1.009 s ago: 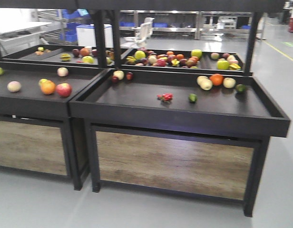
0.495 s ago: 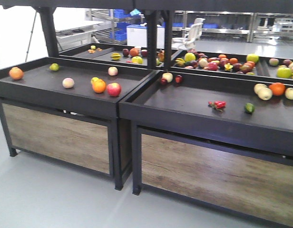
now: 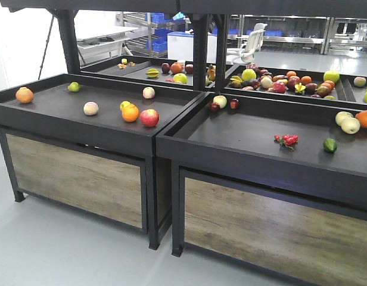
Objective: Pick snacks and fruit into basket
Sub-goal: 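Drive up to the fruit table with the red chili peppers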
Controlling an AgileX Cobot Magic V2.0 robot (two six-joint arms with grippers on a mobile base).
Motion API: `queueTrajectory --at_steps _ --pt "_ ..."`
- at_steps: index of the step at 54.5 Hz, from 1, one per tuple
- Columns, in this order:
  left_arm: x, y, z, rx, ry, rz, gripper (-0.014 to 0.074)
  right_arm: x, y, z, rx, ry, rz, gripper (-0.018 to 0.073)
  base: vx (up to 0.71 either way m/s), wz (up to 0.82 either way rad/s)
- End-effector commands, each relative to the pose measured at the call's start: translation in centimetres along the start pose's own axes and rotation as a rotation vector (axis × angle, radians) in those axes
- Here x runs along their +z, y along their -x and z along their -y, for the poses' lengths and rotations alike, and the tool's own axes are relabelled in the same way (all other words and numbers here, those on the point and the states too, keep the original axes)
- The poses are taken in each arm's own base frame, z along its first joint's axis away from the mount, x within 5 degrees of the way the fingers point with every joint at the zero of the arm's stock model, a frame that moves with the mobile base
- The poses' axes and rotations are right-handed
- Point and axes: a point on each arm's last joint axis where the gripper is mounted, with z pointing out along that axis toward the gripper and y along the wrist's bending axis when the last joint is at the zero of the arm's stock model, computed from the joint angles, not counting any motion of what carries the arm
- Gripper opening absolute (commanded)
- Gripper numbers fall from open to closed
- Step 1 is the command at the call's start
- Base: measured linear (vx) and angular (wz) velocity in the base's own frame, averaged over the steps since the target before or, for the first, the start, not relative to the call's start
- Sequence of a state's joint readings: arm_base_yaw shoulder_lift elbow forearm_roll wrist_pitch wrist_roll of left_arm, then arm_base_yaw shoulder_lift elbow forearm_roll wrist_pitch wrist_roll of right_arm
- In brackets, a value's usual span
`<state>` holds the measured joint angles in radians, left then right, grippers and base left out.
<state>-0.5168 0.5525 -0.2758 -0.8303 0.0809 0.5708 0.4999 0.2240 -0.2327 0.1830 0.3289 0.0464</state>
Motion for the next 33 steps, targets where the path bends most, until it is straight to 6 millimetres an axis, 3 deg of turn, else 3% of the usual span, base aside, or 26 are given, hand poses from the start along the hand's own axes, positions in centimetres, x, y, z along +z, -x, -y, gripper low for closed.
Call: queueTrajectory --at_steps 1,33 --pt "-0.14 1.31 -0.04 -0.016 0.023 0.074 0.0002 -0.25 1.67 -0.22 -0.010 0.003 0.103 -0.0008 0.22 0.00" --pt "-0.14 1.31 -0.04 -0.016 0.023 0.074 0.0002 -0.25 1.64 -0.22 -0.010 0.003 0.100 -0.0008 0.25 -0.11"
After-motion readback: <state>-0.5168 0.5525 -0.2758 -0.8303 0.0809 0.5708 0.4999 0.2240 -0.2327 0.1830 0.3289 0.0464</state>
